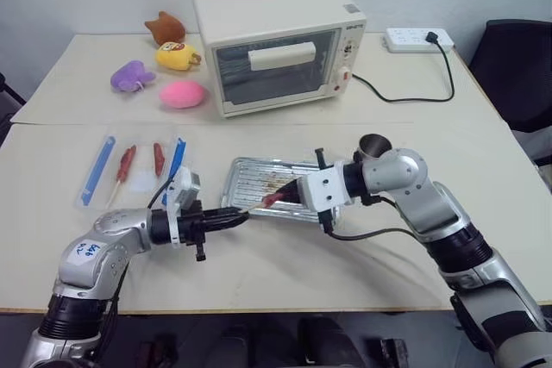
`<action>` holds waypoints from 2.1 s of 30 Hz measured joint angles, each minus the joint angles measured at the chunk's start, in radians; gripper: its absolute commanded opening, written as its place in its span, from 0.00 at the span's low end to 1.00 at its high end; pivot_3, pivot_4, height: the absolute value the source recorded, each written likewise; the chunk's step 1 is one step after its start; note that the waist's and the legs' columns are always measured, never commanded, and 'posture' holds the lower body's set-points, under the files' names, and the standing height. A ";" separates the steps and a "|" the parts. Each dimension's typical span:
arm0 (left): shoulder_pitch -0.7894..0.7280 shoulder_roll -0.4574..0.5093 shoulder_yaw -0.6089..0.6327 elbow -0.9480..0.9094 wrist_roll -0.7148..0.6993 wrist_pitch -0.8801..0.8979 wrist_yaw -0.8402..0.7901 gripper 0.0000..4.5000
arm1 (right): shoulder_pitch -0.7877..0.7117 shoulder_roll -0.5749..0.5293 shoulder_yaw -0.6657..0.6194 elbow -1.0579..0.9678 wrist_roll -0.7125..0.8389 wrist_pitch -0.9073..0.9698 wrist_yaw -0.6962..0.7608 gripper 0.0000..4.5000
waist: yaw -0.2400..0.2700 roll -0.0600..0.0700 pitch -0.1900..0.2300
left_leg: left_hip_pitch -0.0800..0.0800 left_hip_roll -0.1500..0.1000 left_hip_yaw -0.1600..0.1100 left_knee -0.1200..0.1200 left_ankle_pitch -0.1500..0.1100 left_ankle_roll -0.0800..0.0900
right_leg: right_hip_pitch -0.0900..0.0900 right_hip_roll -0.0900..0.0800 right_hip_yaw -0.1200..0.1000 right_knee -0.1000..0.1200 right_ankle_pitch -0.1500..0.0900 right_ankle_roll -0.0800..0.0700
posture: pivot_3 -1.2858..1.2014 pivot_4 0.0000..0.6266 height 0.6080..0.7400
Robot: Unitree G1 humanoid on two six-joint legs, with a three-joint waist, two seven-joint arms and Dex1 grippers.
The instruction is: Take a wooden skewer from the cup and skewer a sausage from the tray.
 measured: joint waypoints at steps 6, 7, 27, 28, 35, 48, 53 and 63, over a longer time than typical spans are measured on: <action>-0.016 -0.035 -0.024 -0.022 -0.003 -0.008 -0.005 0.00 | -0.007 0.047 0.041 -0.014 0.035 -0.004 0.030 0.46 | 0.000 0.000 0.000 | 0.000 0.000 0.000 0.000 0.000 0.000 | 0.000 0.000 0.000 0.000 0.000 0.000 | 0.52 0.24 1.00; -0.013 -0.031 -0.018 -0.022 -0.004 -0.013 -0.007 0.00 | -0.008 0.042 0.039 -0.014 0.047 -0.005 0.035 0.51 | 0.000 0.000 0.000 | 0.000 0.000 0.000 0.000 0.000 0.000 | 0.000 0.000 0.000 0.000 0.000 0.000 | 0.52 0.24 1.00; 0.223 -0.123 0.451 -0.101 -0.168 -0.131 0.196 0.00 | 0.402 -0.027 -0.477 -0.332 0.767 0.285 -0.120 1.00 | 0.013 -0.001 0.000 | 0.001 0.000 -0.001 0.000 -0.001 0.001 | 0.003 0.000 0.000 -0.002 0.000 0.001 | 0.52 0.24 1.00; 0.218 -0.152 0.497 -0.092 -0.169 -0.151 0.263 0.00 | 0.450 -0.028 -0.516 -0.367 0.825 0.322 -0.148 1.00 | 0.017 -0.001 0.000 | 0.001 0.000 0.000 0.000 -0.001 0.001 | 0.003 0.000 0.000 -0.002 0.000 0.001 | 0.52 0.24 1.00; 0.193 -0.228 0.563 -0.036 -0.103 -0.208 0.545 0.00 | 0.600 -0.009 -0.597 -0.433 0.850 0.323 -0.266 1.00 | 0.026 -0.002 -0.001 | 0.003 0.000 0.001 0.000 -0.001 0.001 | 0.004 0.000 0.001 -0.001 0.000 0.001 | 0.52 0.24 1.00; 0.169 -0.213 0.495 0.010 -0.069 -0.187 0.617 0.38 | 0.685 0.009 -0.548 -0.476 0.758 0.236 -0.277 1.00 | 0.028 -0.004 -0.002 | 0.003 0.000 0.001 0.000 -0.001 0.001 | 0.004 0.000 0.001 -0.001 0.000 0.001 | 0.52 0.24 1.00; 0.223 -0.123 0.484 -0.068 -0.089 -0.183 0.502 0.64 | 0.766 -0.091 -0.534 -0.463 0.663 0.162 -0.157 1.00 | 0.028 -0.004 -0.002 | 0.003 0.000 0.000 -0.001 -0.001 0.001 | 0.005 0.000 0.001 -0.002 0.000 0.001 | 0.52 0.24 1.00; 0.470 0.148 0.353 -0.231 0.017 -0.349 0.014 0.79 | 0.899 -0.146 -0.543 -0.390 0.606 0.041 -0.032 1.00 | 0.026 -0.003 -0.001 | 0.006 0.001 0.001 -0.005 -0.001 0.001 | 0.007 0.000 0.002 -0.005 0.000 0.000 | 0.52 0.24 1.00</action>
